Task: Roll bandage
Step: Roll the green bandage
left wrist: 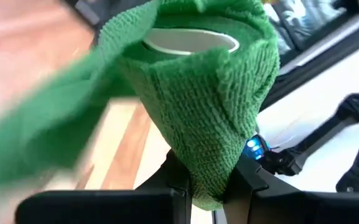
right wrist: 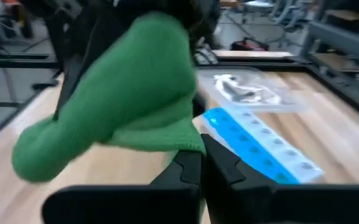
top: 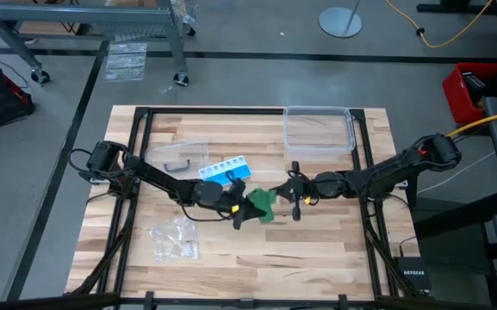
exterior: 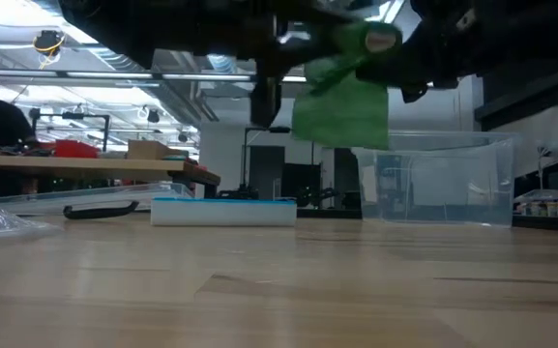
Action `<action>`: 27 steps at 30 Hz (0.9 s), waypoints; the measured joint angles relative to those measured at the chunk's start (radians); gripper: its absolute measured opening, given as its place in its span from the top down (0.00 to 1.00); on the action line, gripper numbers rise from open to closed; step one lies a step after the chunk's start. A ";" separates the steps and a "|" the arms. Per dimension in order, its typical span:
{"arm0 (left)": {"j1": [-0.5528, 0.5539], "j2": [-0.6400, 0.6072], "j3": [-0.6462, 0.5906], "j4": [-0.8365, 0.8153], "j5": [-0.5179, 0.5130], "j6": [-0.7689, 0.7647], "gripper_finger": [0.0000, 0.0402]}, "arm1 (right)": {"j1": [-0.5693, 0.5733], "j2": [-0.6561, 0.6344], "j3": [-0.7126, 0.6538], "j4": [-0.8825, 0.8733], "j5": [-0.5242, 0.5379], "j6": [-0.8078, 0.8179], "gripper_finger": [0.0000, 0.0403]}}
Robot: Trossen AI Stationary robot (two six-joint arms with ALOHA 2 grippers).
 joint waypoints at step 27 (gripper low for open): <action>0.078 -0.001 0.000 -0.244 -0.111 -0.276 0.90 | 0.001 -0.316 0.000 -0.644 0.186 0.039 1.00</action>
